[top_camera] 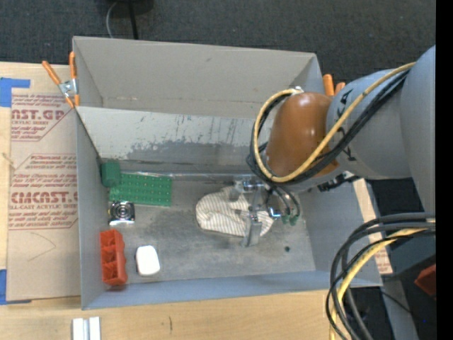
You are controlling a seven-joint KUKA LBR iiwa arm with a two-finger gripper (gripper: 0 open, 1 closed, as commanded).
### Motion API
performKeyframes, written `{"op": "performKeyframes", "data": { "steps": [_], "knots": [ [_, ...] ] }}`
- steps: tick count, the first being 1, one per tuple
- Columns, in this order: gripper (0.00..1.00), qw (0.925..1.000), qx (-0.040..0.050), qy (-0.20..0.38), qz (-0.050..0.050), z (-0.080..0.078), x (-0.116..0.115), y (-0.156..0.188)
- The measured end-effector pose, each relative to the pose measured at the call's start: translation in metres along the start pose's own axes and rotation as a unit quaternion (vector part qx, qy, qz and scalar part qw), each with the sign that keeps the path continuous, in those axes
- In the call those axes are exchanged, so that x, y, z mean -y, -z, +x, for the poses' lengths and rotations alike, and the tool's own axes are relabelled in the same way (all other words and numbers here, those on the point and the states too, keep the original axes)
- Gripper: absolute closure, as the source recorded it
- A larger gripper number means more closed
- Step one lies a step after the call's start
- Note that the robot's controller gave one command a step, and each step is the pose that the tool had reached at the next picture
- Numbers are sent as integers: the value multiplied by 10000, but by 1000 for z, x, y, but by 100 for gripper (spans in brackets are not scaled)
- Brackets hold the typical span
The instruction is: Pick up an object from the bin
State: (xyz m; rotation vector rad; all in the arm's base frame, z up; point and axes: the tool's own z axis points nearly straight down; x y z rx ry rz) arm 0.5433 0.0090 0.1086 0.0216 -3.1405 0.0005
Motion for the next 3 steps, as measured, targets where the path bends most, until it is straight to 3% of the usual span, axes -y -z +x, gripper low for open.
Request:
{"op": "performKeyframes", "data": {
  "steps": [1,2,3],
  "knots": [
    [100,9999,19,-147,-7,-12,-6,-24],
    [100,9999,19,-147,-7,-12,-6,-24],
    [100,9999,35,-124,-12,-22,-10,105]
  ]
}}
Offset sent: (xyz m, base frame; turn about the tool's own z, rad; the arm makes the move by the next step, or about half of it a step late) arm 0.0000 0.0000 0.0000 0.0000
